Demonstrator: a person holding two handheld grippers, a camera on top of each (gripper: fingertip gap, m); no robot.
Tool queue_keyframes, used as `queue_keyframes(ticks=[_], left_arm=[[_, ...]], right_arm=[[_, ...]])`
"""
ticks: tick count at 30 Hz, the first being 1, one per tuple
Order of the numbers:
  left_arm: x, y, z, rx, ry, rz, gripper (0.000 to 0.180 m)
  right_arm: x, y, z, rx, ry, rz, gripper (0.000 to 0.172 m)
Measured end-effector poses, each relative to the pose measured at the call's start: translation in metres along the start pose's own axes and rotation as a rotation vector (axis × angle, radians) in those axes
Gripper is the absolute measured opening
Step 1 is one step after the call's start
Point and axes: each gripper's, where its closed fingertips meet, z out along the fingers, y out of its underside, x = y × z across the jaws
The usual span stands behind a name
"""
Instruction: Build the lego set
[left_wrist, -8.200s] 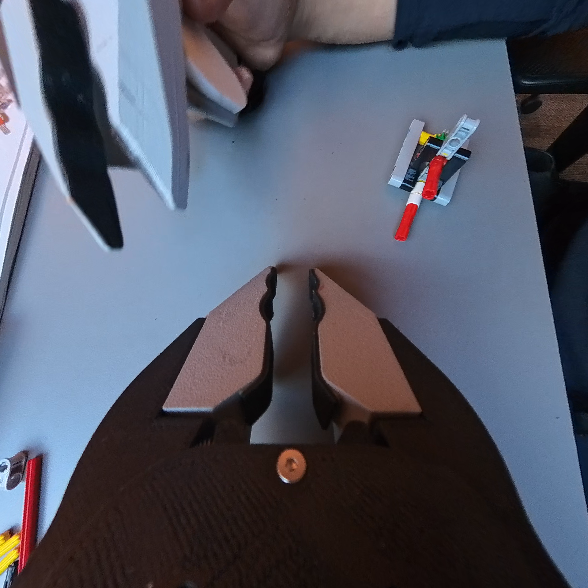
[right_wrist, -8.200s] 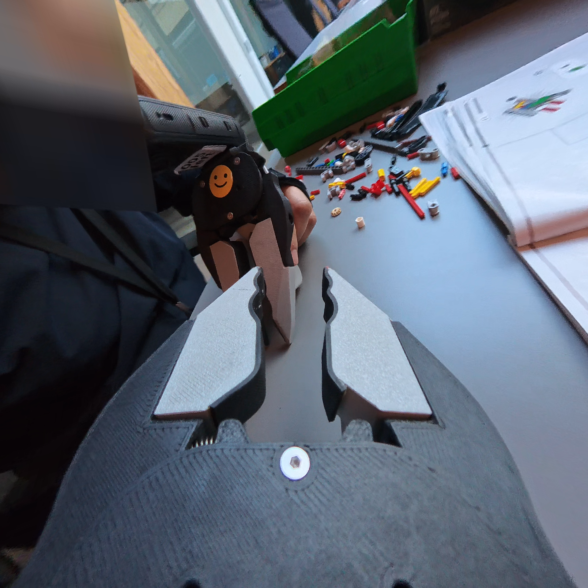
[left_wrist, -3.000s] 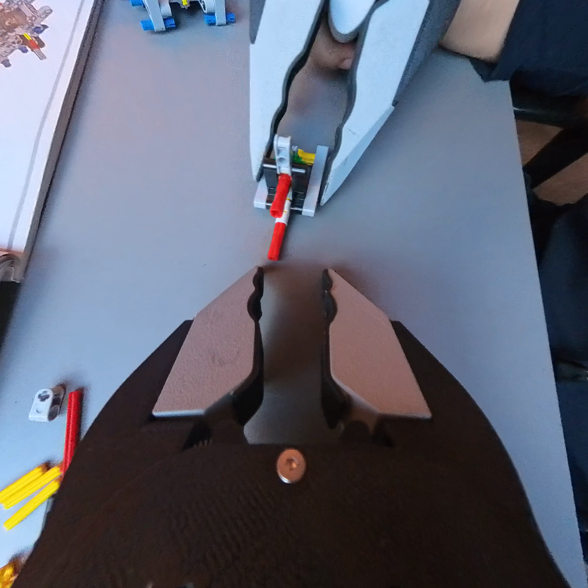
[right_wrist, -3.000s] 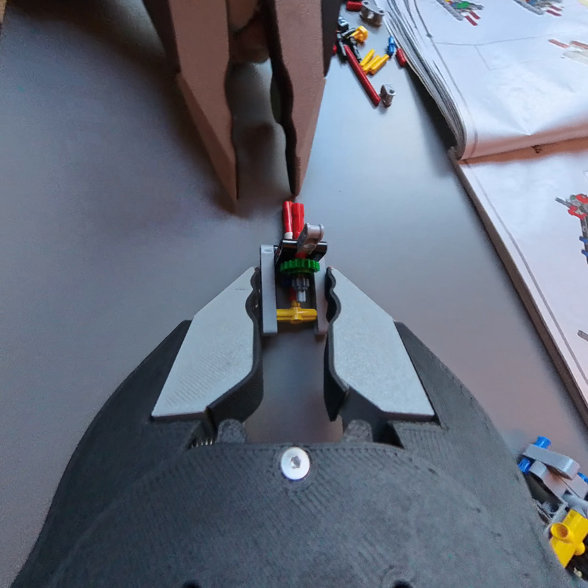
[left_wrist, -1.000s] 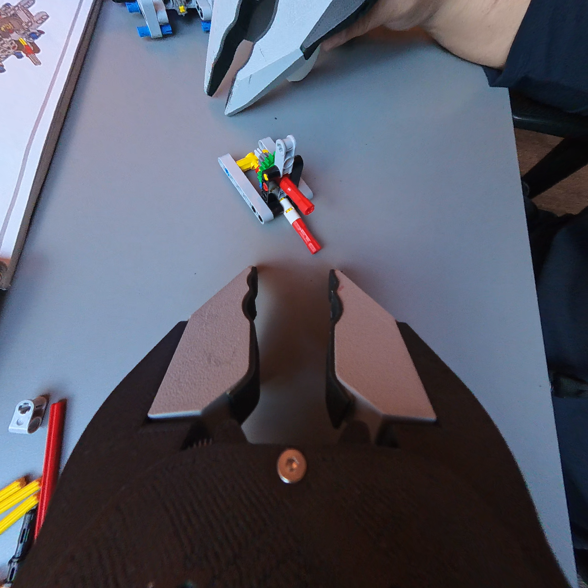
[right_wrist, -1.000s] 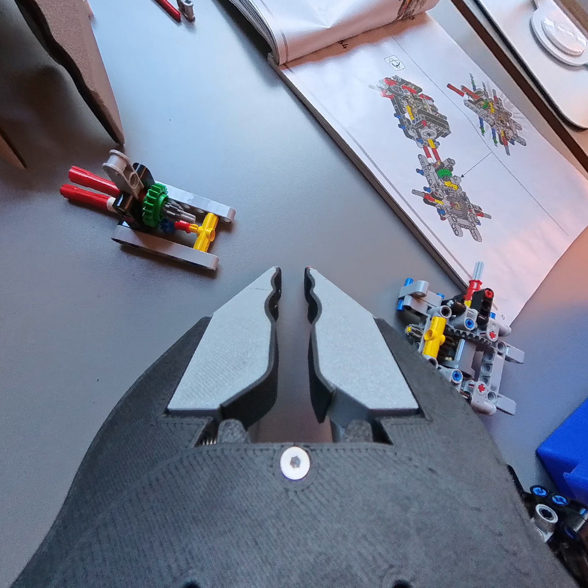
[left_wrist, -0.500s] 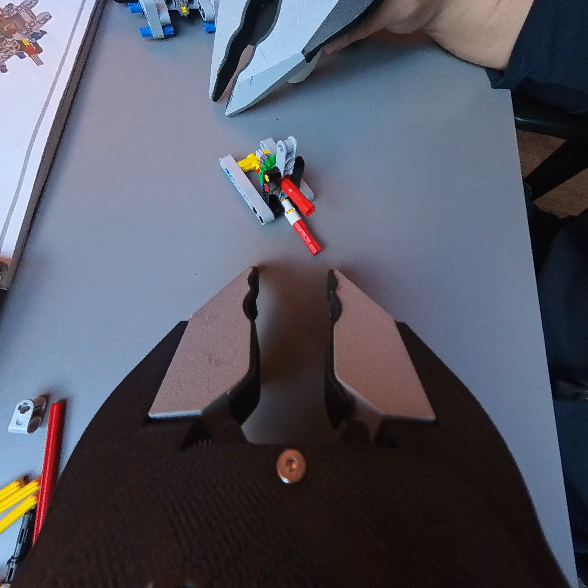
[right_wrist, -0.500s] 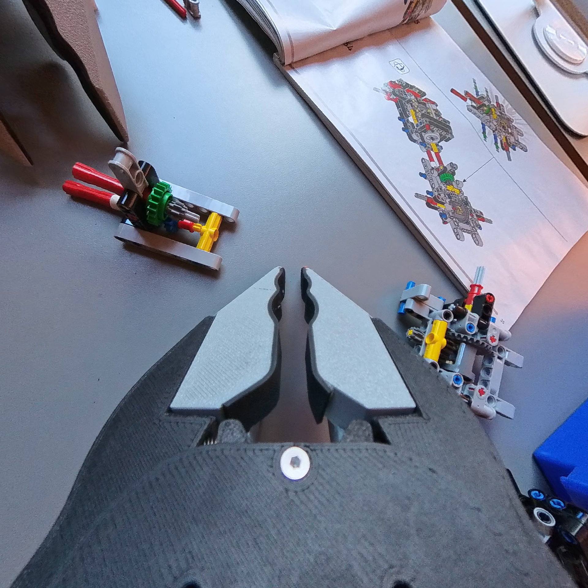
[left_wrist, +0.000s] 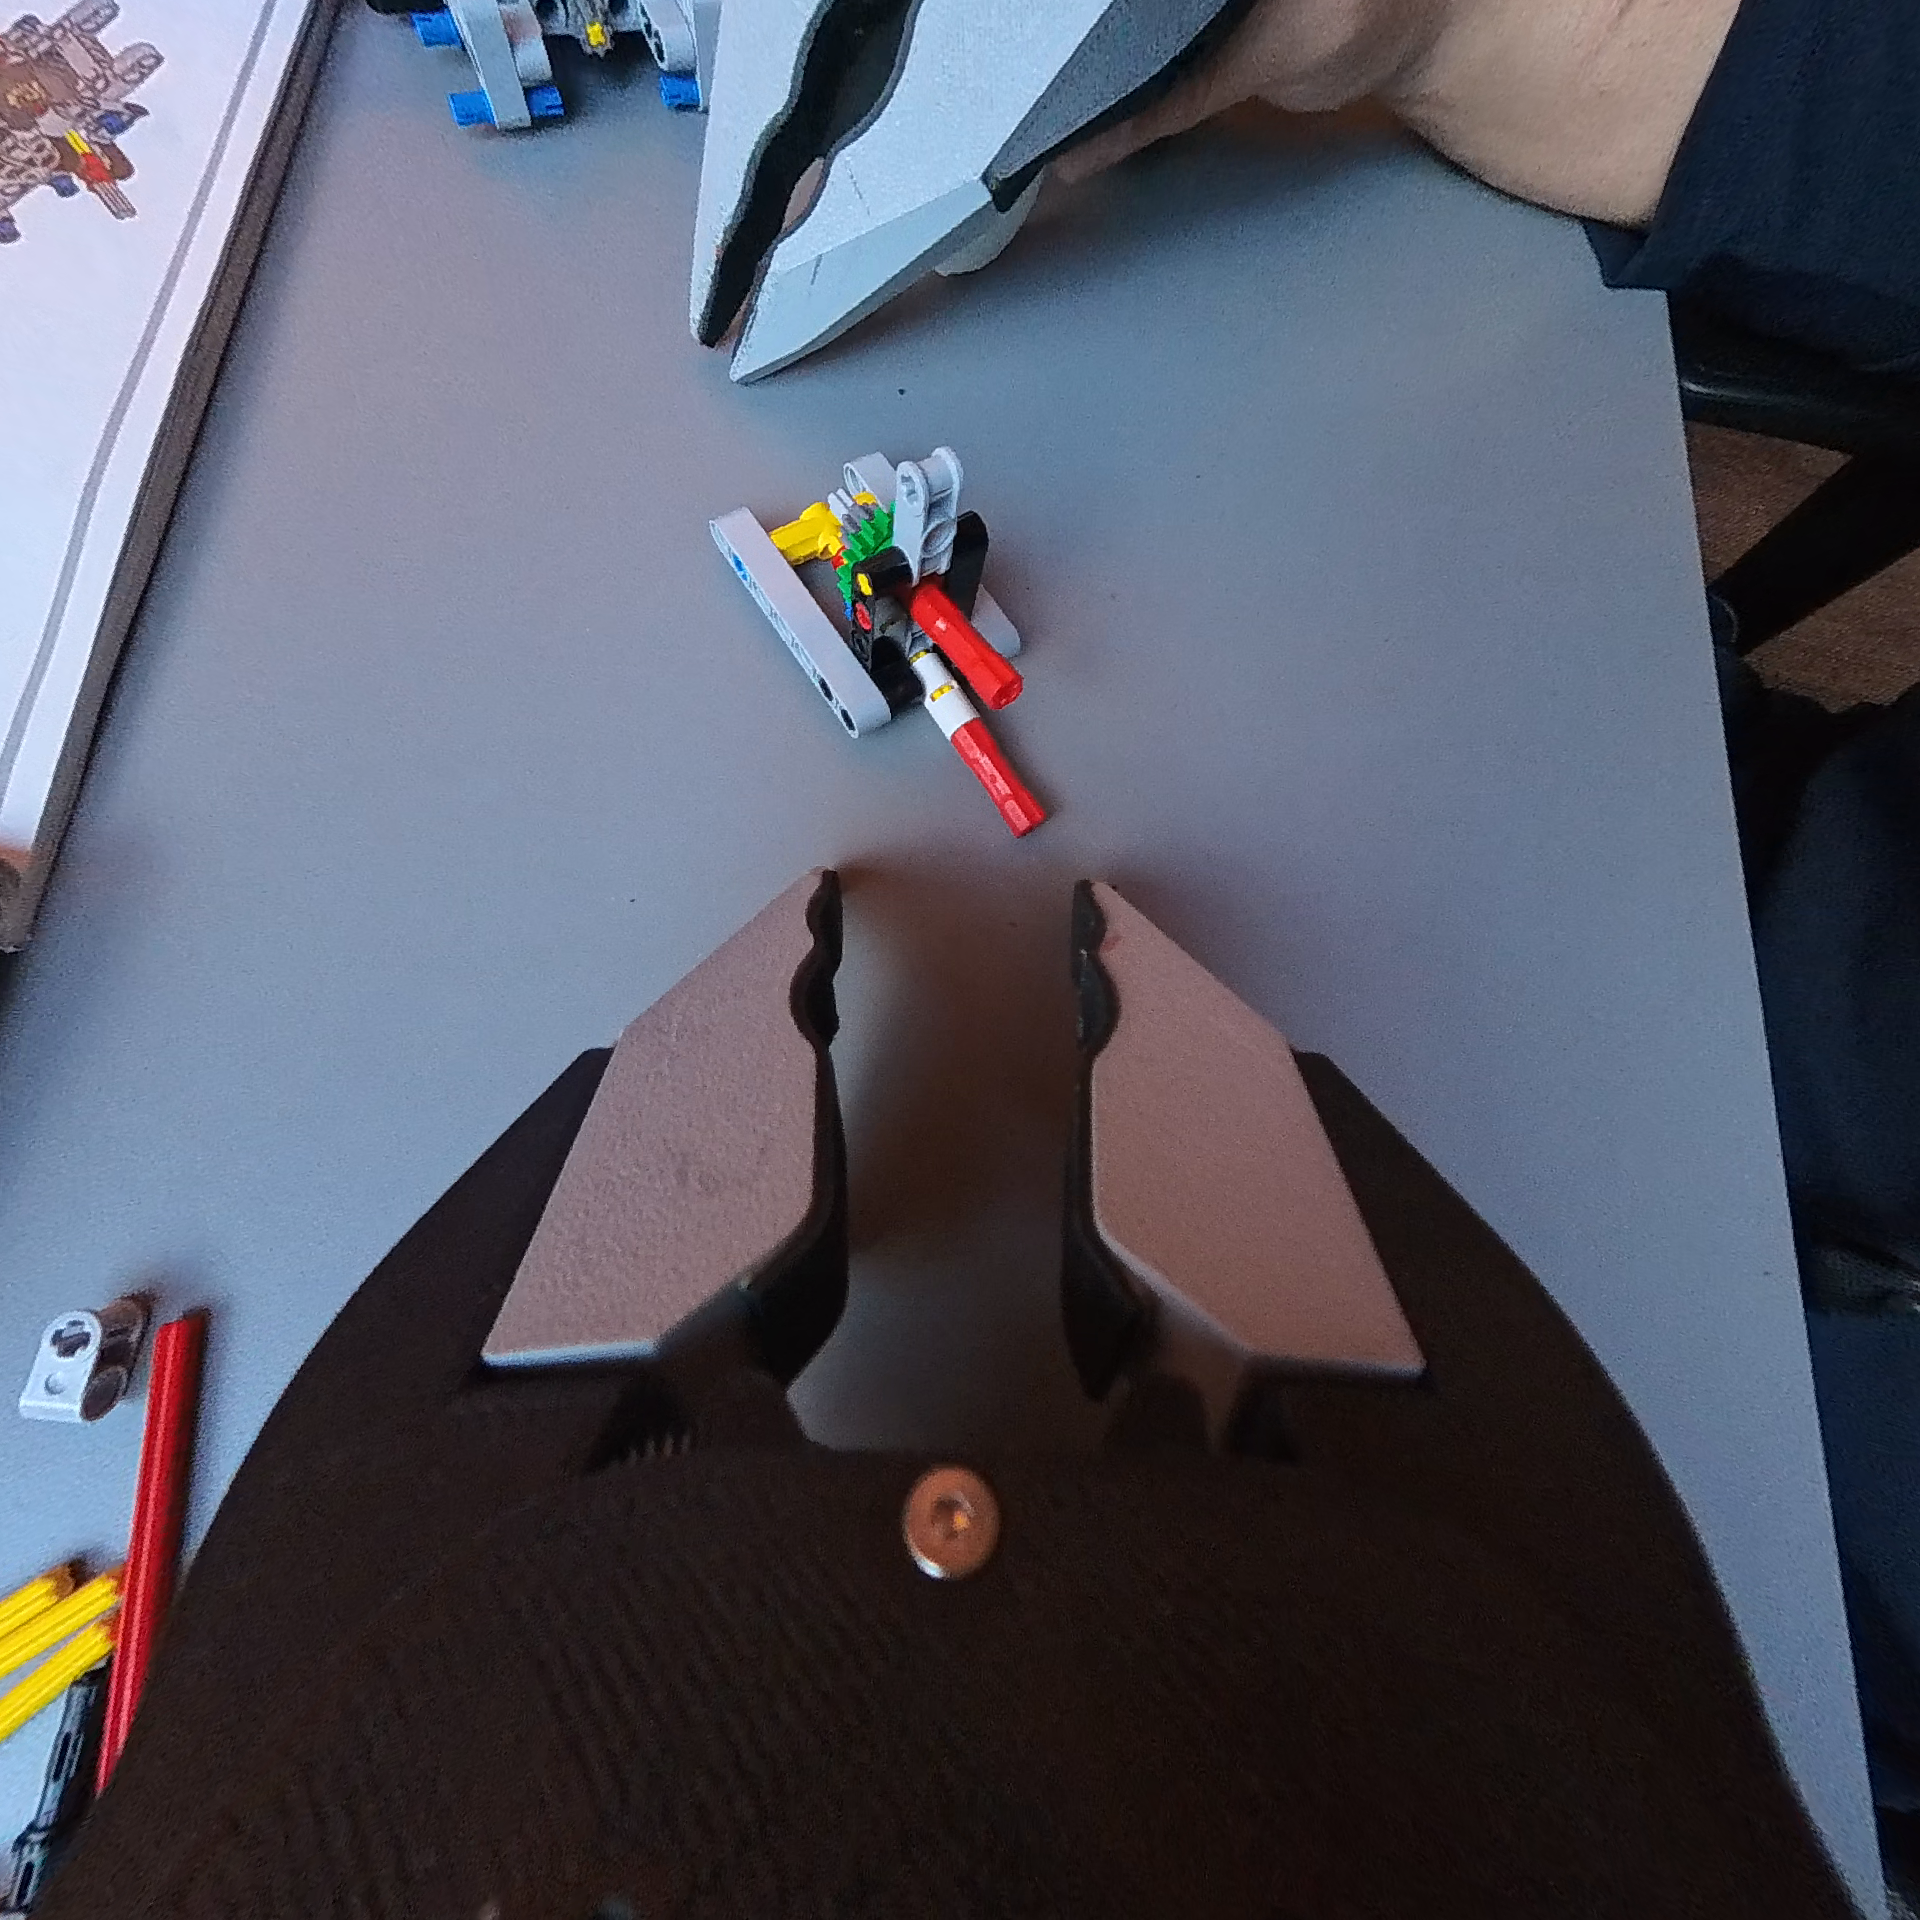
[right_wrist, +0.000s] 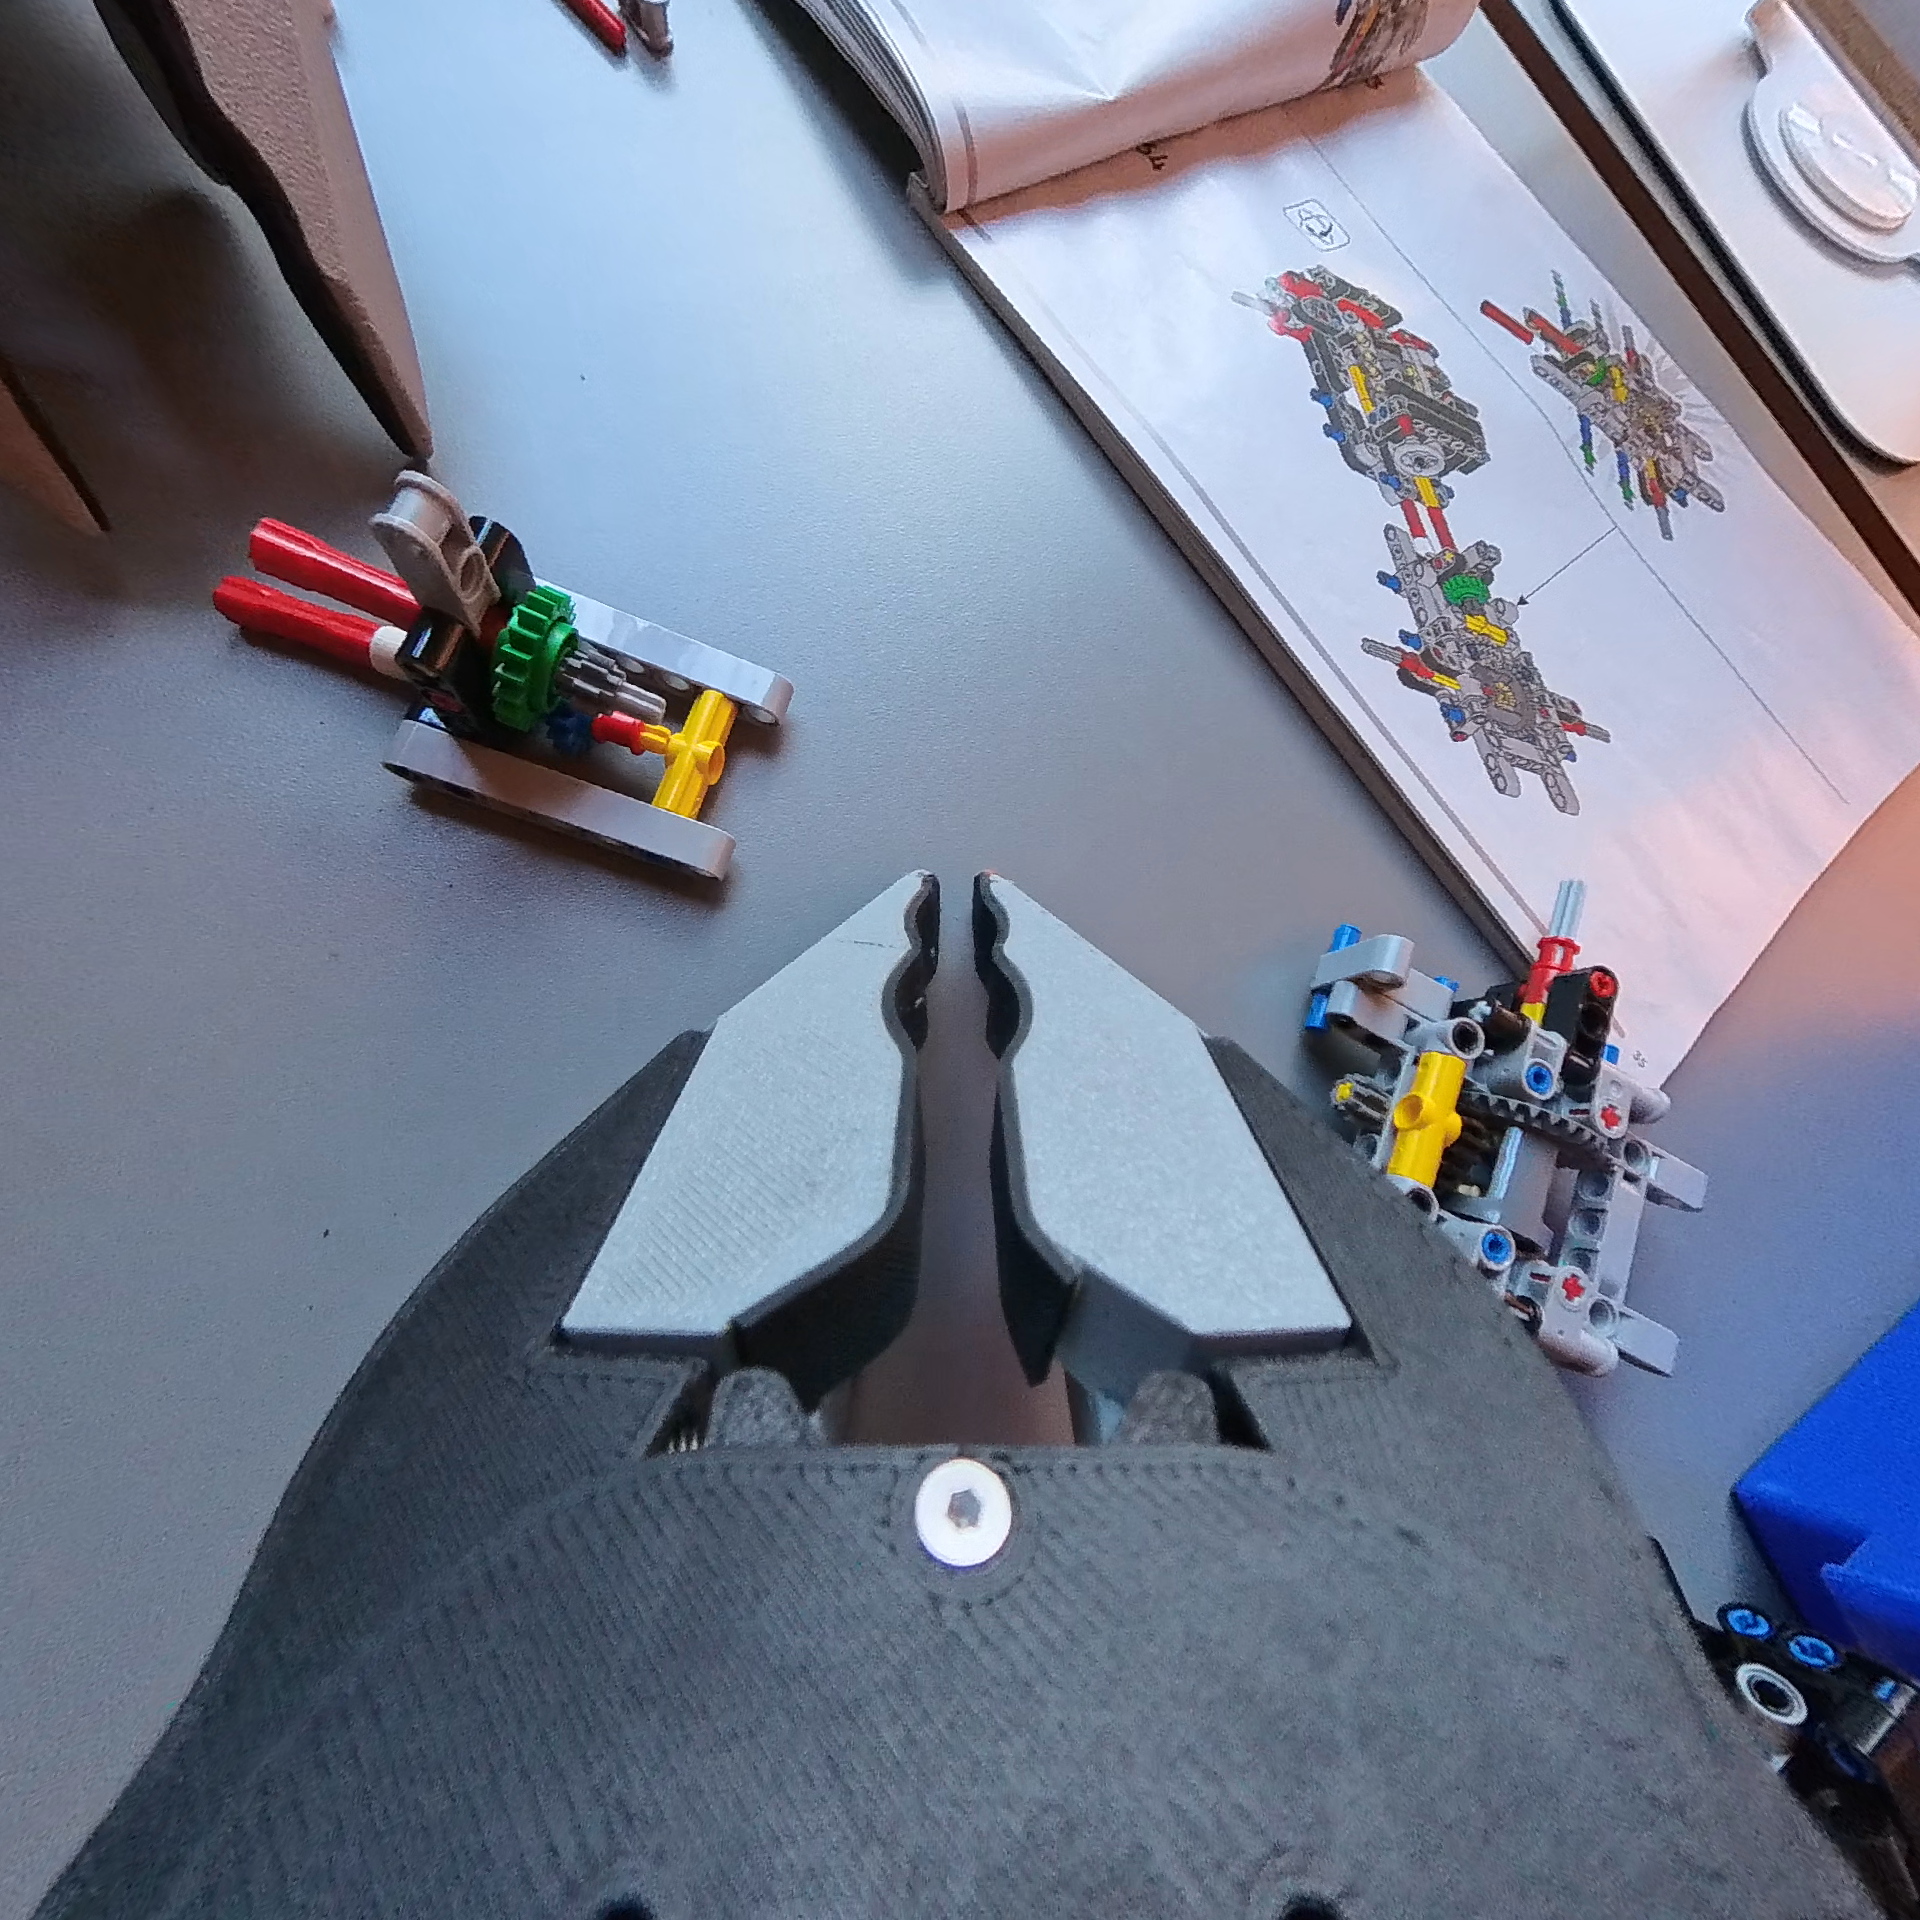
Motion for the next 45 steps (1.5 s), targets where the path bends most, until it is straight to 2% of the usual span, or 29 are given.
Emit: queue_keyframes(ticks=[36, 40, 45], left_arm=[[0.001, 0.000, 0.000, 0.000, 0.003, 0.002, 0.042], [0.003, 0.000, 0.001, 0.000, 0.004, 0.004, 0.044], [0.003, 0.000, 0.002, -0.011, -0.032, 0.050, 0.043]], right_arm=[[-0.003, 0.000, 0.000, -0.002, 0.004, -0.035, 0.000], [-0.011, -0.002, 0.000, 0.008, -0.046, -0.033, 0.000], [-0.037, -0.005, -0.006, 0.036, -0.209, -0.044, 0.000]])
